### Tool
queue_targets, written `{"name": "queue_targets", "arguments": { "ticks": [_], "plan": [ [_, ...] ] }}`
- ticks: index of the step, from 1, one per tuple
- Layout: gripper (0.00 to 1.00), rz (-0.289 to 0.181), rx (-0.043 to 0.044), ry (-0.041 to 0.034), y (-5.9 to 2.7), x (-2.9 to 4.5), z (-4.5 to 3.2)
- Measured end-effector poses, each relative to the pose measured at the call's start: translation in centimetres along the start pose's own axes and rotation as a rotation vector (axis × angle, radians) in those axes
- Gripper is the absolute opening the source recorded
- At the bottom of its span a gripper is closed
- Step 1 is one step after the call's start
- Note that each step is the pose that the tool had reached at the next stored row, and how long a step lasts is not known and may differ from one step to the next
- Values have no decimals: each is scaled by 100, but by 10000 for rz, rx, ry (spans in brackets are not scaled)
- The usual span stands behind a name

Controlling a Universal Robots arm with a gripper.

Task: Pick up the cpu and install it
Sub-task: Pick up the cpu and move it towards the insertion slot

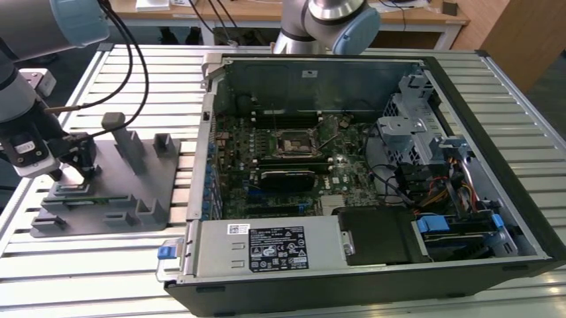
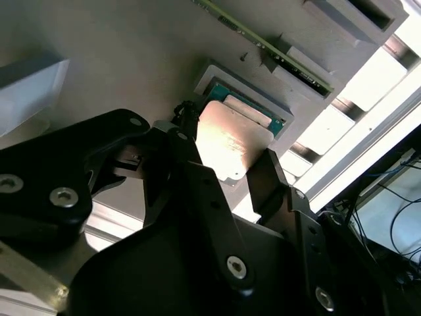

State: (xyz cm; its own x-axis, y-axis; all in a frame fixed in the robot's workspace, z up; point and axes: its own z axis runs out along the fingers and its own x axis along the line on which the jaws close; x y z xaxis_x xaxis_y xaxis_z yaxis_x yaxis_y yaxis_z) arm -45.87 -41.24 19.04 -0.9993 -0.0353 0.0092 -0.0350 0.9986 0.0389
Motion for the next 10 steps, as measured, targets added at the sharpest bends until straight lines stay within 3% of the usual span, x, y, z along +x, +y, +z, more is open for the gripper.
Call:
{"name": "queue_targets", "arguments": {
  "ticks": [10],
  "plan": [
    [54,-1,0,0,2,1,-62]
  ]
}}
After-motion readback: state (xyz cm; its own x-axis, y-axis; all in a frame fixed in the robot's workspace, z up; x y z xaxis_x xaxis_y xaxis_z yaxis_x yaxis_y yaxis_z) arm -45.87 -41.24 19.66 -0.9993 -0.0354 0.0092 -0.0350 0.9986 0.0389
